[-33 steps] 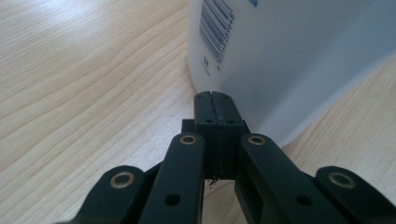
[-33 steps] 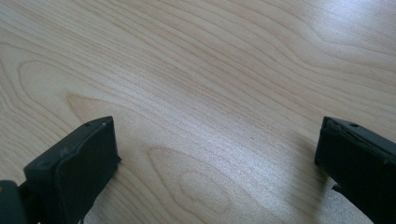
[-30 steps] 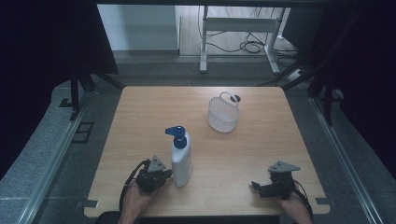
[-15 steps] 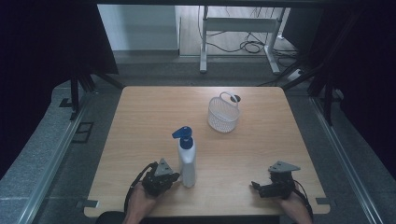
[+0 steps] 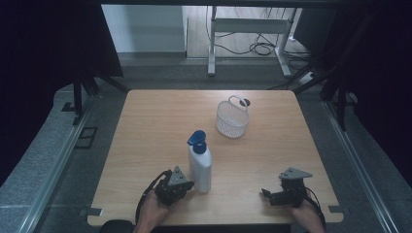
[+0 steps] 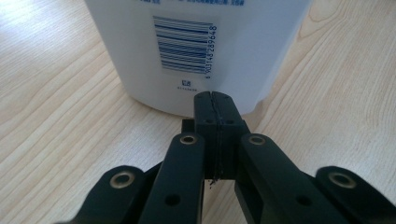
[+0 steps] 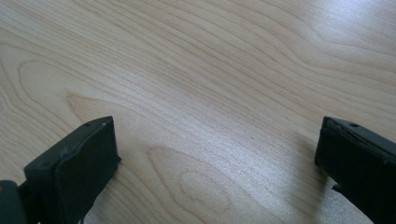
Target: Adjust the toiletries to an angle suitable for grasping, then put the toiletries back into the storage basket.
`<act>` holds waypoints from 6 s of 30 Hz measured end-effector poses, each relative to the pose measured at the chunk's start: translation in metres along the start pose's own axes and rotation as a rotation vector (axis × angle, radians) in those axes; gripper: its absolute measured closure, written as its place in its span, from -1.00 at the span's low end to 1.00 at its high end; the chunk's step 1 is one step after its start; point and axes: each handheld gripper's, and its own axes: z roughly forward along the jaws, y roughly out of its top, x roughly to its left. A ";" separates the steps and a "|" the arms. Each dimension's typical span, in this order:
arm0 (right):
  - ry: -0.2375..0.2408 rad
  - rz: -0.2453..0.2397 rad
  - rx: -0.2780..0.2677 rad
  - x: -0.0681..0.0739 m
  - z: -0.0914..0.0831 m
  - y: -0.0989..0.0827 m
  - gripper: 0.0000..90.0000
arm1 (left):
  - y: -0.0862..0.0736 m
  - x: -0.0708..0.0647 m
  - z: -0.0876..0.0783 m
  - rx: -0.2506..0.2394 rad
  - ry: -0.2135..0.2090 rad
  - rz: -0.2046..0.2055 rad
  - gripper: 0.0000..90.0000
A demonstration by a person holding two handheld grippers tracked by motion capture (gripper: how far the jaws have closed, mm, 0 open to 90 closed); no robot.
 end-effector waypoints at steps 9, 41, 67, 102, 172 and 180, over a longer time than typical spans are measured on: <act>0.001 -0.001 0.000 0.000 0.000 0.000 -1.00 | 0.006 -0.003 0.008 -0.007 -0.002 0.020 0.98; 0.011 0.001 -0.006 -0.001 0.000 0.000 -1.00 | 0.005 -0.007 0.010 0.025 0.053 0.032 0.59; 0.048 -0.062 -0.033 0.008 -0.009 0.006 -1.00 | -0.016 0.013 0.004 0.059 0.157 -0.077 -0.38; 0.146 -0.127 -0.063 0.032 -0.010 0.023 -1.00 | -0.028 0.023 0.010 0.024 0.158 -0.154 -0.78; 0.361 -0.144 -0.127 0.104 0.006 0.125 -0.80 | -0.028 0.023 0.009 0.027 0.160 -0.153 -0.77; 0.376 -0.145 -0.134 0.111 0.011 0.139 -0.78 | -0.028 0.023 0.009 0.027 0.160 -0.153 -0.77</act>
